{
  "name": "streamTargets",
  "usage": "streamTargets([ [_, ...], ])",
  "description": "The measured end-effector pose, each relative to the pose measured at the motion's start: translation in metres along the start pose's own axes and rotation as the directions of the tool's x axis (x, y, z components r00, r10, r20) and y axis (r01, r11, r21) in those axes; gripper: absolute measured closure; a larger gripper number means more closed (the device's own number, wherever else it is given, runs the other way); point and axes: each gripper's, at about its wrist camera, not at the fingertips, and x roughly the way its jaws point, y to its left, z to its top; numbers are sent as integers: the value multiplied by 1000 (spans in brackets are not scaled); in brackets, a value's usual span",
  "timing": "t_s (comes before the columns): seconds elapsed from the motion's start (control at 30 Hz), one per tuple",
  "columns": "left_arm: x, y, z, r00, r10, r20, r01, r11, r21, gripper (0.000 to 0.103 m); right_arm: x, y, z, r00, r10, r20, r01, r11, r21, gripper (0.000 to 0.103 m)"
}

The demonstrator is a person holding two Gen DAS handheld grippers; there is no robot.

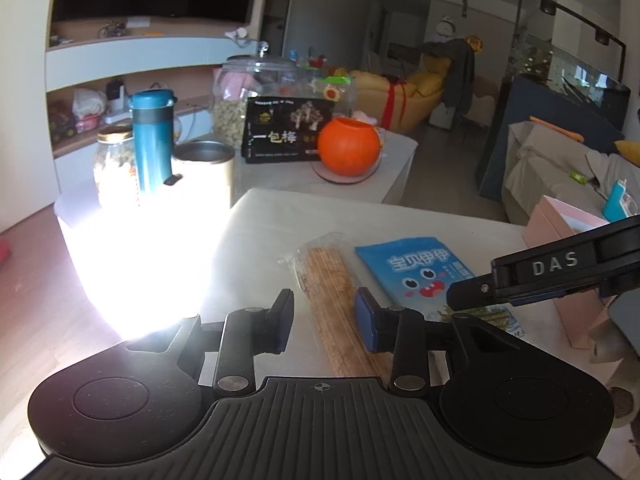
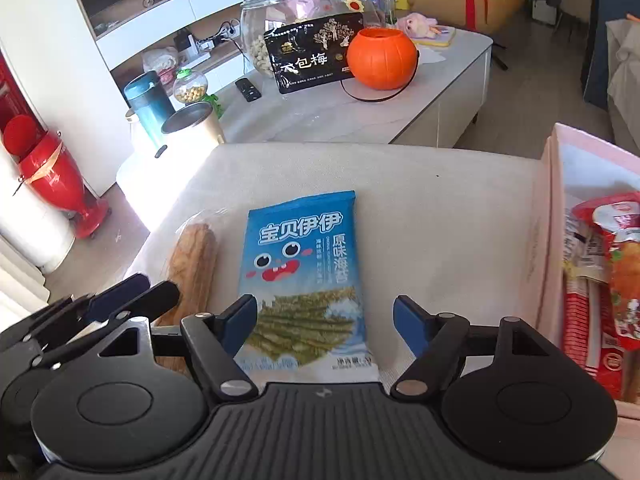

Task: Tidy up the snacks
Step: 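Grasp the blue seaweed packet with right tool while left tool grasps bread-stick packet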

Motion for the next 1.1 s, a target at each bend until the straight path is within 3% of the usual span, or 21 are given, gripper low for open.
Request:
streamTargets([
  [0.13,-1,6,0,1000,-3,4,3,1000,-22,62,27,0,6,1000,-5,-30,6,999,46,25],
  [0.2,-1,7,0,1000,-10,3,10,1000,-30,62,27,5,2,1000,-17,-9,18,1000,10,26],
  [0.33,-2,8,-1,1000,-27,-2,27,998,-54,63,8,12,-18,1000,-5,-14,4,996,-94,44],
  [0.5,-3,7,-1,999,-35,-1,35,997,-71,65,-20,3,-42,999,18,-50,-23,995,-102,45],
  [0.57,-6,9,0,1000,-22,16,23,996,-81,65,-27,0,-47,999,2,-54,-7,995,-103,44],
  [0.7,-7,18,1,999,-1,33,6,991,-130,67,-30,1,-46,1000,-3,0,3,998,-70,26],
  [0.83,-6,30,0,999,0,41,8,981,-192,67,-12,8,-30,1000,2,28,-2,1000,-2,23],
  [0.9,-6,34,0,999,-5,44,15,977,-212,67,6,13,-22,999,-33,16,33,999,-1,23],
  [0.93,-7,35,0,999,-15,47,25,975,-221,67,13,15,-20,999,-46,19,46,999,-7,19],
  [1.1,-7,27,-2,995,-86,47,94,974,-204,67,8,24,-35,998,-49,50,54,995,-88,21],
])
